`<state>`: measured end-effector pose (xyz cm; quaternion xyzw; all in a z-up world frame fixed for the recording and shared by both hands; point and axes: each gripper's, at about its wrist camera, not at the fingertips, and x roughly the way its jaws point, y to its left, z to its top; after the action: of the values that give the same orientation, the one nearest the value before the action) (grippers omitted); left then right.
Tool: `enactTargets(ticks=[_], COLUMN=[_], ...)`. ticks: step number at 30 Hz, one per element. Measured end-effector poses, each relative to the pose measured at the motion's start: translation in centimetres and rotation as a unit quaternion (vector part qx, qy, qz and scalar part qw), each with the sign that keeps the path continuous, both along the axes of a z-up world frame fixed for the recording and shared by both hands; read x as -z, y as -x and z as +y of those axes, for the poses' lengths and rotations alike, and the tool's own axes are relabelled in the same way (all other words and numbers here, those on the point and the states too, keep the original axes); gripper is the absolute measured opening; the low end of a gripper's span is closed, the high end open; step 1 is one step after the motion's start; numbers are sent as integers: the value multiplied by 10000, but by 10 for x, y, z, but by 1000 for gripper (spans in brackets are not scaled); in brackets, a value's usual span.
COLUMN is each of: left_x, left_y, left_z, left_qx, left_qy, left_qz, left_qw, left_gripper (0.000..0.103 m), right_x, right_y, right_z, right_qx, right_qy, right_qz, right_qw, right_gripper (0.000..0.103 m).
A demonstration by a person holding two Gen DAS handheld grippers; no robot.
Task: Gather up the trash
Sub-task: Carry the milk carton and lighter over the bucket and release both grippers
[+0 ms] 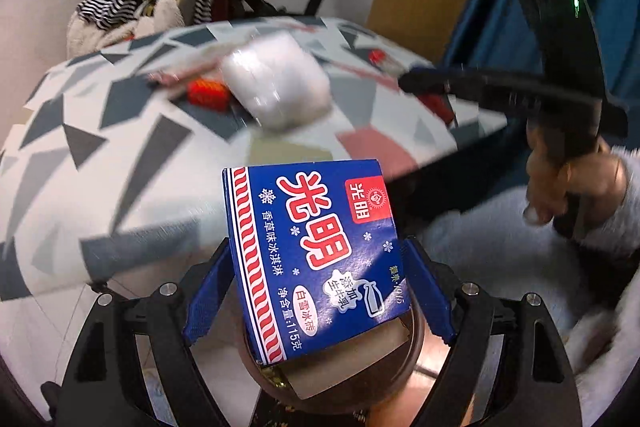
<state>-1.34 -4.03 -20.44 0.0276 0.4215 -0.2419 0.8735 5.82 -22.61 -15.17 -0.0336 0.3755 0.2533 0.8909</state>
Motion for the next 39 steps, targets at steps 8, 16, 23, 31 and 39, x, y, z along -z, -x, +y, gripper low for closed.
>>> enactTargets(ticks=[8,16,23,31,39], left_x=[25,37,31,-9,-38], left_y=[2,2,3,1,6], left_z=[-9,-17,-11,27,57], left_qx=[135,259,108,-796,-1468], left_qy=[-31,-87,-68,224,170], left_qz=[302,483,405,-157,-671], left_qw=[9994,9985,9991,9965,9867], left_gripper=[83,87,93,94,95], right_x=[19,33,48,77,119], right_y=[19,23,24,23,30], right_z=[-5,-8,-8,6,31], right_qx=[59,72,85,-113,-545], right_qy=[-62,-41,-53,-20,374], right_qz=[181,332,516,865,1109], right_qw=[9998,9994,9986,9962,9916], right_gripper=[26,26,26,27,27])
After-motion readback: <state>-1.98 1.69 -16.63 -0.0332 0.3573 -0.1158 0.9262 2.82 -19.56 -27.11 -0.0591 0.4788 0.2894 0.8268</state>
